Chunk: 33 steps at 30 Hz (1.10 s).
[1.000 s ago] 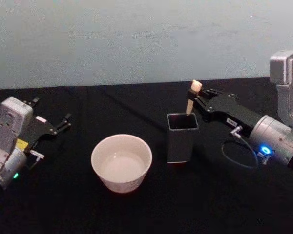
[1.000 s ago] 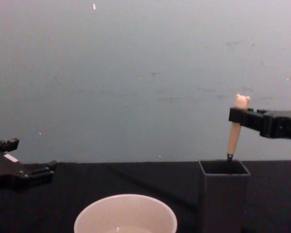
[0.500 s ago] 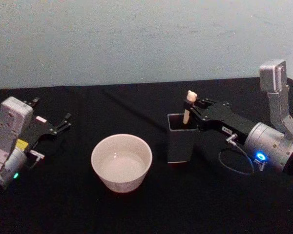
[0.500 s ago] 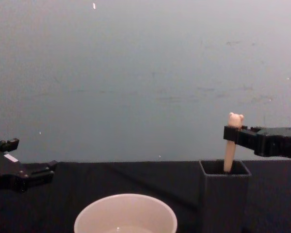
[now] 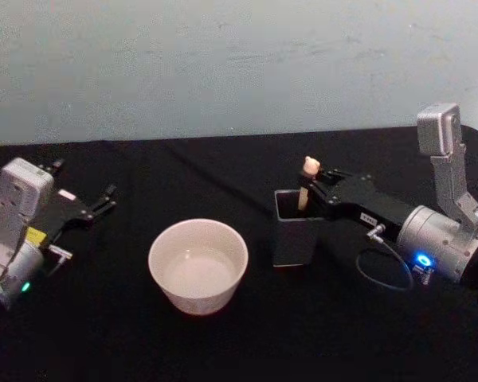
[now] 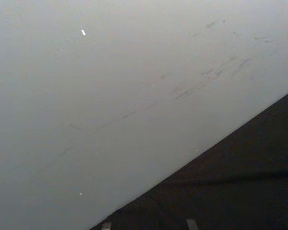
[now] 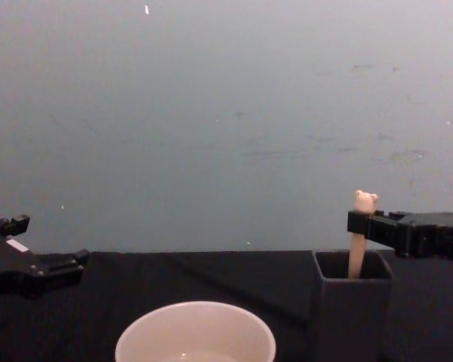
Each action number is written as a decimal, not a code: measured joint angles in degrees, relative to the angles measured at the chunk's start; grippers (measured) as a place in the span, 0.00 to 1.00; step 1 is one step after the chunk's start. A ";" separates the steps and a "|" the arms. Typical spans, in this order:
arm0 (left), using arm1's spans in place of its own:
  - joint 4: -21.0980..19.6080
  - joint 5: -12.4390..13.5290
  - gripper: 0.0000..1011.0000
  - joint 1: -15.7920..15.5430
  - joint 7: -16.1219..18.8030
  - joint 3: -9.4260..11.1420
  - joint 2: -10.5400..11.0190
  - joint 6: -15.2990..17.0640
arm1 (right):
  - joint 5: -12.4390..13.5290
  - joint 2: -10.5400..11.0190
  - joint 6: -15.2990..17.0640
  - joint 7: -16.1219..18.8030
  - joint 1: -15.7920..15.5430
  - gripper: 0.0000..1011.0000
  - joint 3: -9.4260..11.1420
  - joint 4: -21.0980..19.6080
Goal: Pick up the stirring spoon with one hand, stir inside the cup, then place it back in its original position.
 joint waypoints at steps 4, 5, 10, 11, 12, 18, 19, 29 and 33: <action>0.00 0.00 0.99 0.00 0.00 0.00 0.00 0.00 | -0.07 -0.03 0.14 -0.09 0.03 0.20 0.02 0.03; 0.00 0.00 0.99 0.00 0.00 0.00 0.00 0.00 | -0.07 -0.03 0.14 -0.10 0.02 0.20 0.03 0.03; 0.00 0.00 0.99 0.00 0.00 0.00 0.00 0.00 | -0.07 -0.01 0.10 -0.12 0.02 0.20 0.06 0.02; 0.00 0.00 0.99 0.00 0.00 0.00 0.00 0.00 | -0.07 -0.01 0.09 -0.13 0.02 0.20 0.06 0.02; 0.00 0.00 0.99 0.00 0.00 0.00 0.00 0.00 | -0.07 -0.01 0.09 -0.13 0.02 0.20 0.06 0.02; 0.00 0.00 0.99 0.00 0.00 0.00 0.00 0.00 | -0.06 0.02 0.04 -0.13 0.01 0.20 0.06 0.00; 0.00 0.00 0.99 0.00 0.00 0.00 0.00 0.00 | -0.06 0.03 0.03 -0.14 0.01 0.20 0.06 -0.01; 0.00 0.00 0.99 0.00 0.00 0.00 0.00 0.00 | -0.04 0.05 -0.02 -0.14 0.00 0.41 0.06 -0.06; 0.00 0.00 0.99 0.00 0.00 0.00 0.00 0.00 | -0.03 0.05 -0.05 -0.13 0.00 0.54 0.06 -0.08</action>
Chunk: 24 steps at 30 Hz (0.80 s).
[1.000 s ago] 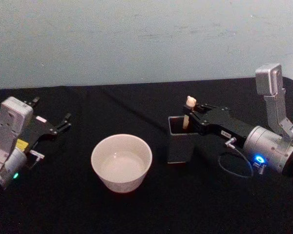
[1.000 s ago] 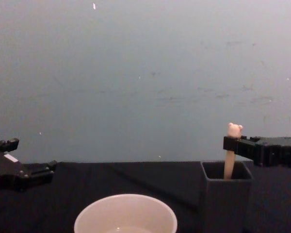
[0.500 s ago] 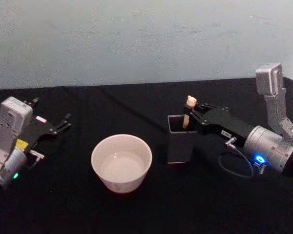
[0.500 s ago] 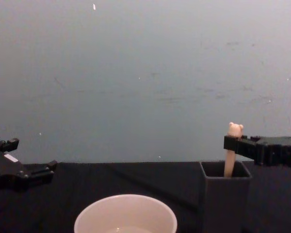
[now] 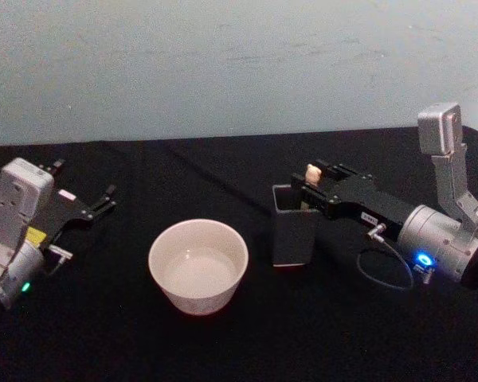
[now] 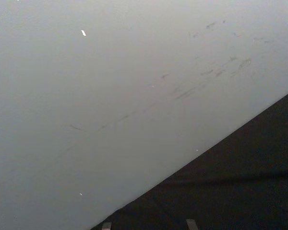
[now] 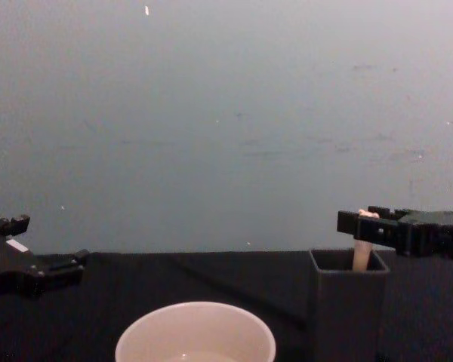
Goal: Pick up the stirring spoon with one hand, stir inside the cup, then place it back in its original position.
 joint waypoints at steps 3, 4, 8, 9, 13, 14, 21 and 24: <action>0.00 0.00 0.99 0.00 0.00 0.00 0.00 0.00 | 0.01 0.00 -0.01 0.00 0.00 0.65 0.00 0.00; 0.00 0.00 0.99 0.00 0.00 0.00 0.00 0.00 | 0.01 0.00 -0.01 0.00 0.00 0.67 0.00 0.00; 0.00 0.00 0.99 0.00 0.00 0.00 0.00 0.00 | 0.04 0.00 -0.01 0.00 0.00 0.80 0.00 0.00; 0.00 0.00 0.99 0.00 0.00 0.00 0.00 0.00 | 0.04 0.00 -0.01 0.00 0.00 0.80 0.00 0.00; 0.00 0.00 0.99 0.00 0.00 0.00 0.00 0.00 | 0.06 0.00 -0.01 0.00 0.00 0.91 0.00 0.00; 0.00 0.00 0.99 0.00 0.00 0.00 0.00 0.00 | 0.04 -0.01 -0.07 -0.02 -0.01 0.95 0.00 0.00; 0.00 0.00 0.99 0.00 0.00 0.00 0.00 0.00 | -1.14 -0.71 -1.92 -1.11 -0.14 0.99 0.85 -0.14; 0.00 0.00 0.99 0.00 0.00 0.00 0.00 0.00 | -2.05 -1.54 -3.56 -2.27 0.00 0.99 1.73 -0.12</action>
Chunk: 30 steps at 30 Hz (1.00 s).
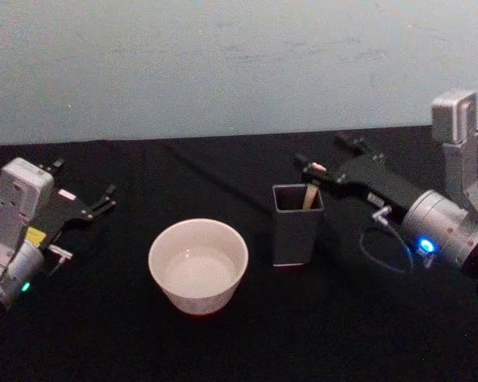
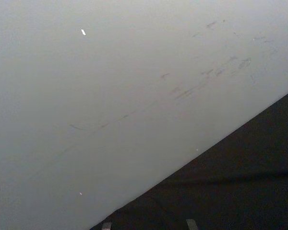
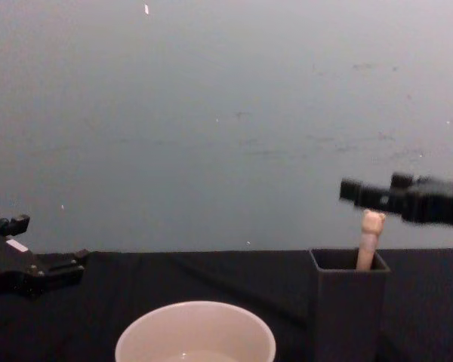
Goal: Pick up the stirring spoon with one hand, stir inside the cup, then place it back in its original position.
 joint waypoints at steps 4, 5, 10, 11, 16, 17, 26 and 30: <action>0.00 0.00 0.99 0.00 0.00 0.00 0.00 0.00 | -2.17 -2.11 -4.63 -3.90 -0.14 0.99 2.68 -0.59; 0.00 0.00 0.99 0.00 0.00 0.00 0.00 0.00 | -2.49 -2.40 -5.21 -4.55 -0.19 0.99 3.06 -0.72; 0.00 0.00 0.99 0.00 0.00 0.00 0.00 0.00 | -6.83 -4.29 -8.15 -11.10 -0.94 0.99 5.70 -1.33; 0.00 0.00 0.99 0.00 0.00 0.00 0.00 0.00 | -7.61 -4.40 -8.19 -11.91 -1.06 0.99 5.85 -1.26; 0.00 0.00 0.99 0.00 0.00 0.00 0.00 0.00 | -13.68 -4.80 -7.73 -16.91 -2.54 0.99 5.55 0.76; 0.00 0.00 0.99 0.00 0.00 0.00 0.00 0.00 | -14.50 -4.88 -7.59 -17.39 -2.77 0.99 5.43 1.10; 0.00 0.00 0.99 0.00 0.00 0.00 0.00 0.00 | -18.92 -6.35 -5.77 -19.94 -5.06 0.99 4.19 5.01; 0.00 0.00 0.99 0.00 0.00 0.00 0.00 0.00 | -19.97 -7.15 -5.31 -20.03 -5.39 0.99 3.82 7.18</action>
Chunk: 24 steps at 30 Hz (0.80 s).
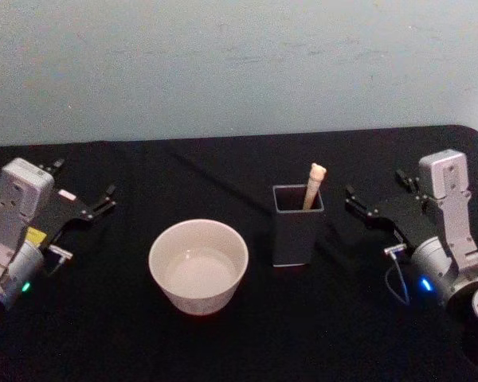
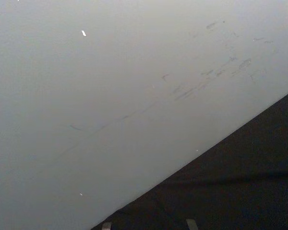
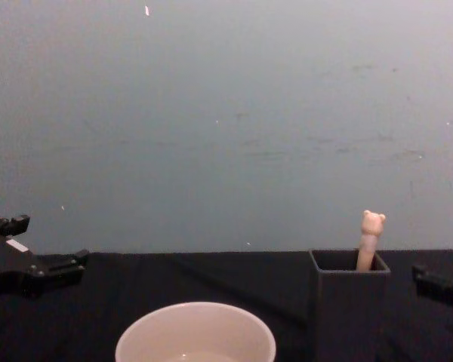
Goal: Pick up the stirring spoon with one hand, stir inside the cup, then place it back in its original position.
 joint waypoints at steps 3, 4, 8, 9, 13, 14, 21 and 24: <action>0.00 0.00 0.99 0.00 0.00 0.00 0.00 0.00 | -0.39 -0.66 0.18 -0.02 -0.01 0.99 0.13 1.30; 0.00 0.00 0.99 0.00 0.00 0.00 0.00 0.00 | -0.47 -0.82 0.21 0.00 -0.02 0.99 0.19 1.61; 0.00 0.00 0.99 0.00 0.00 0.00 0.00 0.00 | -0.47 -0.74 0.21 0.00 0.00 0.99 0.19 1.54; 0.00 0.00 0.99 0.00 0.00 0.00 0.00 0.00 | -0.46 -0.73 0.22 0.00 0.00 0.99 0.19 1.50; 0.00 0.00 0.99 0.00 0.00 0.00 0.00 0.00 | -0.44 -0.66 0.23 0.02 0.01 0.99 0.17 1.39; 0.00 0.00 0.99 0.00 0.00 0.00 0.00 0.00 | -0.44 -0.65 0.23 0.02 0.02 0.99 0.17 1.37; 0.00 0.00 0.99 0.00 0.00 0.00 0.00 0.00 | -0.42 -0.58 0.24 0.05 0.02 0.99 0.13 1.25; 0.00 0.00 0.99 0.00 0.00 0.00 0.00 0.00 | -0.42 -0.57 0.24 0.06 0.02 0.99 0.12 1.22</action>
